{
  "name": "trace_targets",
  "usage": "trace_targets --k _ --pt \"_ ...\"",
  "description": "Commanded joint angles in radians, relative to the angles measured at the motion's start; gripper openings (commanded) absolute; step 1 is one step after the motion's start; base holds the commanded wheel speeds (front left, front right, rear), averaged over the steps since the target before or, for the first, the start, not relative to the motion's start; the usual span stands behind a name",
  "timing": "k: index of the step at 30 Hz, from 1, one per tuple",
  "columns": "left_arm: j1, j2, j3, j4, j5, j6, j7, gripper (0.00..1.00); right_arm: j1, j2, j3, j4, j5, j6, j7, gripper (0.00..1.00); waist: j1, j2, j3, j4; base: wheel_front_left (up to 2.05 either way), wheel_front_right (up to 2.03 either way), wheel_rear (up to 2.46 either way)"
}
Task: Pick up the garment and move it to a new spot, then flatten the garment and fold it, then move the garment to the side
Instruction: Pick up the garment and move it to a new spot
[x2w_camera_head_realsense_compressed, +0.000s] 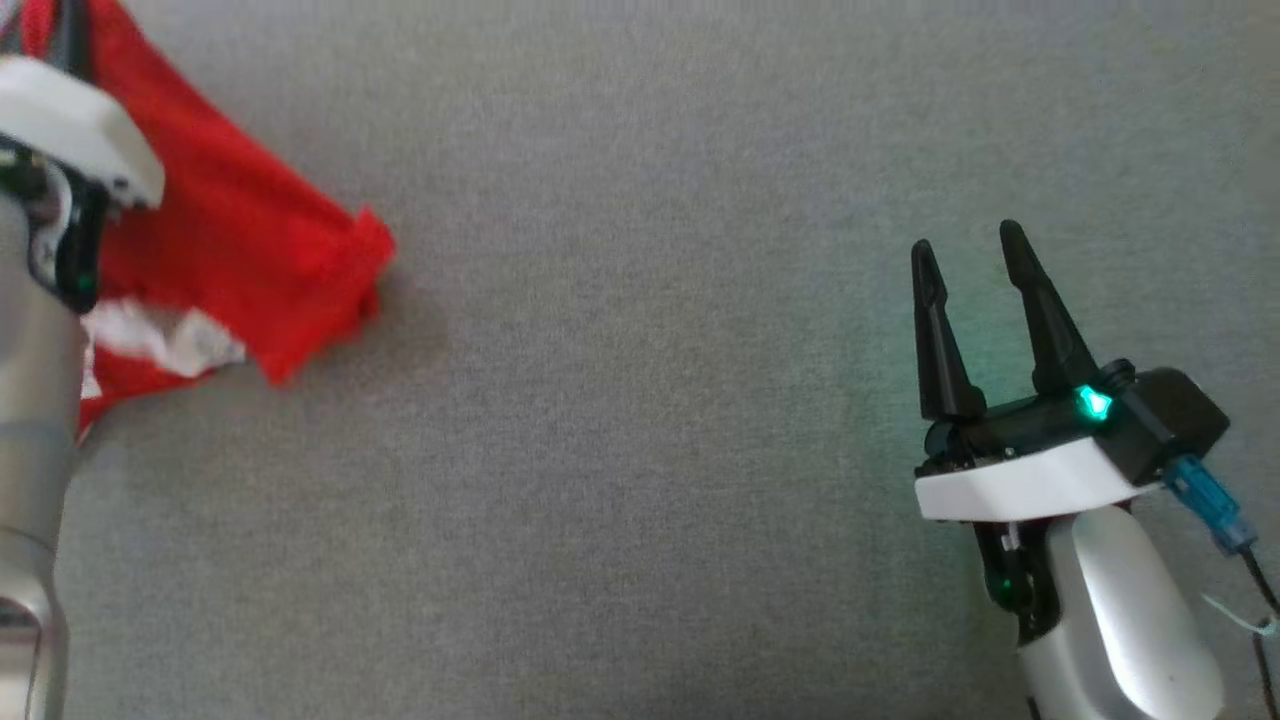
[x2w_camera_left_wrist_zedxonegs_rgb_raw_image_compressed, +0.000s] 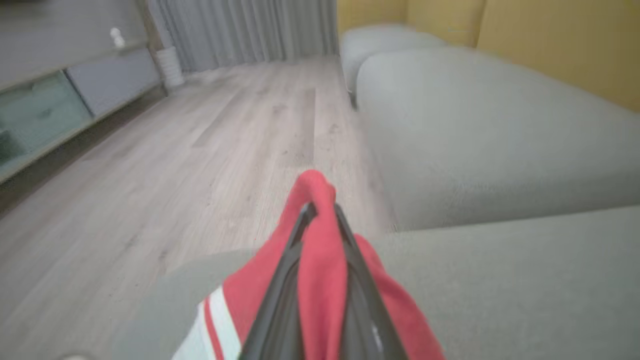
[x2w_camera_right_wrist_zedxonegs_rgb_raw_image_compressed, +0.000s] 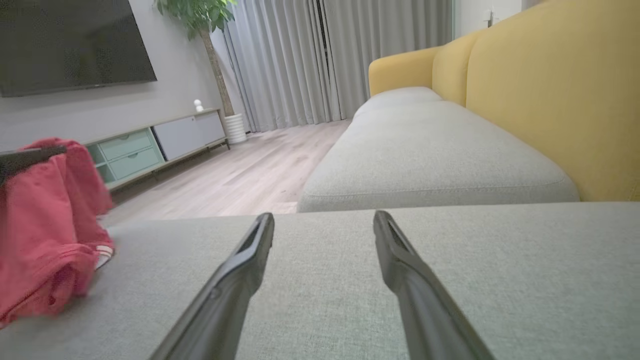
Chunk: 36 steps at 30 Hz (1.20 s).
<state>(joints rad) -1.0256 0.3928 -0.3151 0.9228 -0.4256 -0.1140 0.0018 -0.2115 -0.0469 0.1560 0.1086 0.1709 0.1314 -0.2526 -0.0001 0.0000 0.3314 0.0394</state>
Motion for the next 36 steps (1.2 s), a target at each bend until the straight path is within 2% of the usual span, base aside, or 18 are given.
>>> trace_targets --k 1,4,8,15,22,28,33,34,36 --pt "-0.06 0.039 0.036 -0.06 -0.001 0.006 -0.051 0.0 0.017 -0.003 0.027 -0.025 0.012 -0.001 -0.009 1.0 0.0001 0.0 -0.054 -0.009 0.0 0.0 0.0" --pt "-0.067 0.017 0.031 -0.121 -0.004 0.004 -0.096 0.0 0.033 -0.003 0.027 -0.017 0.026 -0.001 -0.009 1.0 0.0001 0.0 -0.099 -0.014 0.0 0.0 0.0" --pt "-0.06 -0.009 0.019 -0.193 -0.012 0.002 -0.098 0.0 0.048 -0.003 0.031 -0.011 0.036 -0.001 -0.009 1.0 0.0001 0.0 -0.136 -0.02 0.0 0.0 0.0" --pt "0.022 -0.092 -0.037 -0.42 -0.072 -0.003 0.006 0.0 0.072 -0.003 0.038 -0.01 0.062 -0.001 -0.009 1.0 0.0001 0.0 -0.193 -0.056 0.0 0.0 0.0" --pt "0.081 -0.159 -0.096 -0.597 -0.075 0.049 0.095 0.0 0.061 -0.003 0.055 -0.019 0.081 -0.001 -0.009 1.0 0.0001 0.0 -0.189 -0.121 0.0 0.0 0.0" --pt "0.104 -0.199 -0.148 -0.636 -0.052 0.085 0.136 0.0 0.033 -0.003 0.079 -0.027 0.1 -0.001 -0.009 1.0 0.0001 0.0 -0.151 -0.214 0.0 0.0 0.0" --pt "0.113 -0.223 -0.195 -0.559 -0.019 0.103 0.139 0.0 0.008 -0.003 0.096 -0.037 0.118 -0.001 -0.009 1.0 0.0001 0.0 -0.113 -0.294 0.0 0.0 0.0" --pt "0.112 -0.225 -0.201 -0.534 -0.01 0.107 0.131 0.99 0.006 -0.003 0.097 -0.039 0.122 -0.001 -0.009 1.0 0.0001 0.0 -0.108 -0.304 0.0 0.0 0.0" --pt "0.104 -0.222 -0.212 -0.479 0.019 0.12 0.099 1.0 0.002 -0.003 0.096 -0.042 0.128 -0.001 -0.009 1.0 0.0001 0.0 -0.099 -0.32 0.0 0.0 0.0"
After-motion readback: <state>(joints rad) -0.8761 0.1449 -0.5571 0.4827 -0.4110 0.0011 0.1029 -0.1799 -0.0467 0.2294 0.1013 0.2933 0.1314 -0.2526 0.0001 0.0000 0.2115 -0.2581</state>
